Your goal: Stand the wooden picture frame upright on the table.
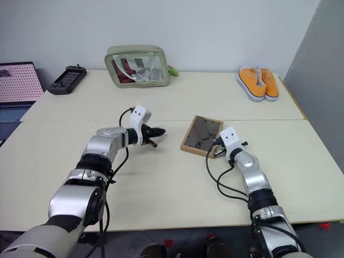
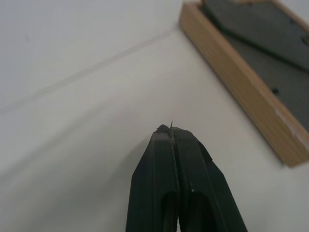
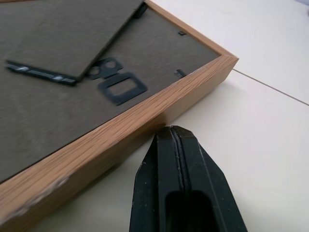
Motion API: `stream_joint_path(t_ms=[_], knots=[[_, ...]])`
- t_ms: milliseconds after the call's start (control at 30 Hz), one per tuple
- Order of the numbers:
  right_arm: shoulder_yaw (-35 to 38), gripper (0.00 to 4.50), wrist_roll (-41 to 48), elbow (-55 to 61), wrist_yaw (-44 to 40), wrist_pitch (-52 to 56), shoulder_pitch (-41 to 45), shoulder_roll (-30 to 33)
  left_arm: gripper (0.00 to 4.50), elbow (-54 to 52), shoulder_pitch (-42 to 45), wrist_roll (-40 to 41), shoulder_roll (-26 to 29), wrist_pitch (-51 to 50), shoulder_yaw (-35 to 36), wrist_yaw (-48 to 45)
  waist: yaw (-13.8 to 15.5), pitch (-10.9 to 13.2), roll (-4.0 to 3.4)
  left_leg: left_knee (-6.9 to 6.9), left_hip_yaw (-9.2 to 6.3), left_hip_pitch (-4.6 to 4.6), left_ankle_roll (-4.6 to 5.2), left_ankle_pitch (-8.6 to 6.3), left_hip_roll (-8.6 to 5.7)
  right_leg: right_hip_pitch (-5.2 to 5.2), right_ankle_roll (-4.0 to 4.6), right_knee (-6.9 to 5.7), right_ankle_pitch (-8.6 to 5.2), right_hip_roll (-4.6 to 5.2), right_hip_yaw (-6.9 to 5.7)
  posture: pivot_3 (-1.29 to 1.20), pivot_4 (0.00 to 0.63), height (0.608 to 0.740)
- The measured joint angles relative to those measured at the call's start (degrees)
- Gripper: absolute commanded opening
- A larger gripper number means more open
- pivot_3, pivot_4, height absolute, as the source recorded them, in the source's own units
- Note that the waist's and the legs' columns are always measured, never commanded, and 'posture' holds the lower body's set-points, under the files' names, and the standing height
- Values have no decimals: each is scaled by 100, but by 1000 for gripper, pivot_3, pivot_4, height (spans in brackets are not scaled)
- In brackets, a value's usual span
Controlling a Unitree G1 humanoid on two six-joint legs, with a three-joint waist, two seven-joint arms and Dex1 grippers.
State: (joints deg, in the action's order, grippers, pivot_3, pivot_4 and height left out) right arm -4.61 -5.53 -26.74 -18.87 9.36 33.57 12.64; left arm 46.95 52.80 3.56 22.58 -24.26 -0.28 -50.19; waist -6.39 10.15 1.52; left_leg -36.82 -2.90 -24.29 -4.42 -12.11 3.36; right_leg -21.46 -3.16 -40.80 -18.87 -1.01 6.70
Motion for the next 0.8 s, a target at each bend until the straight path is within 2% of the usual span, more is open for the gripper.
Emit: stream_joint_path(t_ms=[133, 233, 400, 800], knots=[[-67, 0, 2, 239, -108, 125, -116, -32, 25, -227, -122, 76, -264, -154, -56, -46, 51, 0, 0, -2, -3, 0, -1, 1, -2, 3, 1, 0, -1, 0, -5, 0, 150, 740], [-83, 0, 0, 366, -175, 287, -130, 4, 25, 394, 188, -40, -824, 112, -168, 319, 135, 0, 1, -6, -2, -1, -1, 1, -6, 4, 0, 4, -2, 2, -2, 0, 150, 740], [-86, 0, 3, 614, -238, 582, -175, 82, 25, 829, 387, -147, -1113, 555, -205, 605, 166, 0, 1, -5, 0, -2, -1, 1, -10, 3, 0, 4, -2, 4, 2, 0, 150, 740], [-51, 0, 6, 1744, -277, 1178, -681, 210, 25, 675, 384, -140, -1155, 323, -237, 428, 209, 1, 1, 0, -4, -11, -1, 1, -21, -2, -1, 8, -2, 8, 4, 0, 150, 740]])
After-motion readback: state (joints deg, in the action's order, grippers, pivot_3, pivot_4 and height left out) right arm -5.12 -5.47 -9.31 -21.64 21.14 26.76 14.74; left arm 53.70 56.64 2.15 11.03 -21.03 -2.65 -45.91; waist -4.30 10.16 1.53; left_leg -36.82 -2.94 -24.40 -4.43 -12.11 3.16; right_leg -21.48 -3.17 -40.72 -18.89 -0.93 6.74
